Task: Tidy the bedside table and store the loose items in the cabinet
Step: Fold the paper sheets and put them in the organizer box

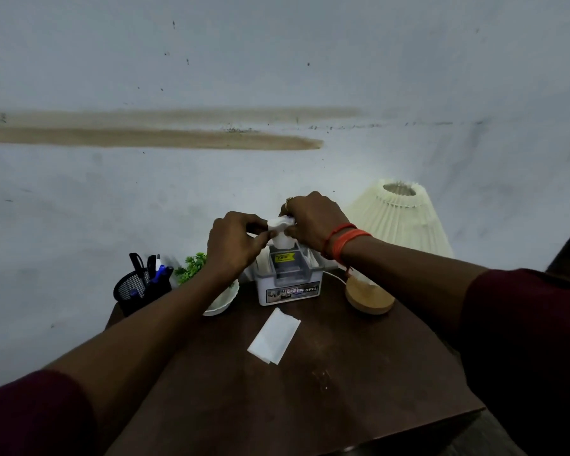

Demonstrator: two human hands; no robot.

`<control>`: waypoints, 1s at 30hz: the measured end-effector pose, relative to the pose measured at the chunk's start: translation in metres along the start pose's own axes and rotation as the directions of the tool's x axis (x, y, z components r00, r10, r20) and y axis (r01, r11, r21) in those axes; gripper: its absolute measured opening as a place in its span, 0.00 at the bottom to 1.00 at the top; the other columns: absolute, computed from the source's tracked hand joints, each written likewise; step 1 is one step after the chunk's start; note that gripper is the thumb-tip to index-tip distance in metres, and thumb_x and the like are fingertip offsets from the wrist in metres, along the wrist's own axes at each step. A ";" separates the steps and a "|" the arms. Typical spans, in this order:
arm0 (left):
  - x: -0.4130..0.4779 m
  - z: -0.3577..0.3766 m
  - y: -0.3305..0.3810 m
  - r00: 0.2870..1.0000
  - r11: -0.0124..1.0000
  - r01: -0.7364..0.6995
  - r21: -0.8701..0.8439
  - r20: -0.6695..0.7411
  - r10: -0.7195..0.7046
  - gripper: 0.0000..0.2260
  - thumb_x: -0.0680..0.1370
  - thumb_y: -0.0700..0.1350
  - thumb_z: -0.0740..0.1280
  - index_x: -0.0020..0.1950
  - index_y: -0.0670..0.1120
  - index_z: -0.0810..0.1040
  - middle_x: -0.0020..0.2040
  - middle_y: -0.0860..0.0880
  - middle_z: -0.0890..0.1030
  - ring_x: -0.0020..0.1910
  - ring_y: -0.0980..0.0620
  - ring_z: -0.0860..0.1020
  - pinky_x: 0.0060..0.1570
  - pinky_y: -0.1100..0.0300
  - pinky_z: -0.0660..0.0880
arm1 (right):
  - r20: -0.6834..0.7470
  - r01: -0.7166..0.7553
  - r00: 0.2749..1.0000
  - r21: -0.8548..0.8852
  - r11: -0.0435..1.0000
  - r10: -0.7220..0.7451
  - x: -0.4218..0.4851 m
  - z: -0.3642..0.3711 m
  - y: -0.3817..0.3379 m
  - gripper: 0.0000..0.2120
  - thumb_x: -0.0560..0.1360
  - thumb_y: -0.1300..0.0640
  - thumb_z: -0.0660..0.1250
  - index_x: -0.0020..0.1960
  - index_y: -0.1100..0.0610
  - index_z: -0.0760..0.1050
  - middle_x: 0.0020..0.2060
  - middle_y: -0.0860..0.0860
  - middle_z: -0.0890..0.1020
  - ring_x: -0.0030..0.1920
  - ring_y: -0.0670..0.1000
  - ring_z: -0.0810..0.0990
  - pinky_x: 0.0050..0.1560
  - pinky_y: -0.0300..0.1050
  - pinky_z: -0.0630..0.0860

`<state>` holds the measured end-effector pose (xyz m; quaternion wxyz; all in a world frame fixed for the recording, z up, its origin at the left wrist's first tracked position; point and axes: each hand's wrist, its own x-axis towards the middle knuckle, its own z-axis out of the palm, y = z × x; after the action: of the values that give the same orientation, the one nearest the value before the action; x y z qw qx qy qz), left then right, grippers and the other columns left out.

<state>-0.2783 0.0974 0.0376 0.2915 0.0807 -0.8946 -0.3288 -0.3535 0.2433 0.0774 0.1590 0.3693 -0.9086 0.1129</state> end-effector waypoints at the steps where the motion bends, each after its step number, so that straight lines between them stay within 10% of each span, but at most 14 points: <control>1: 0.002 0.002 -0.002 1.000 1.000 0.004 -0.016 -0.004 -0.004 0.11 0.72 0.53 0.73 0.47 0.48 0.86 0.41 0.50 0.87 0.29 0.58 0.79 0.43 0.55 0.81 | 0.001 -0.010 1.000 0.009 1.000 0.010 0.002 0.003 0.001 0.14 0.72 0.54 0.69 0.57 0.53 0.78 0.49 0.57 0.83 0.50 0.60 0.81 0.45 0.47 0.74; 30: 0.009 0.032 -0.039 0.998 0.995 0.053 -0.084 -0.034 -0.056 0.08 0.73 0.45 0.73 0.52 0.45 0.84 0.42 0.51 0.86 0.29 0.56 0.83 0.39 0.54 0.82 | 0.074 -0.122 0.990 -0.029 0.992 0.124 0.022 0.055 0.003 0.15 0.73 0.65 0.66 0.60 0.60 0.74 0.55 0.61 0.78 0.52 0.63 0.79 0.53 0.52 0.78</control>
<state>-0.3058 0.0813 -0.0028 0.3015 0.0990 -0.8722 -0.3722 -0.3814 0.2136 0.0348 0.1215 0.3147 -0.9363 0.0973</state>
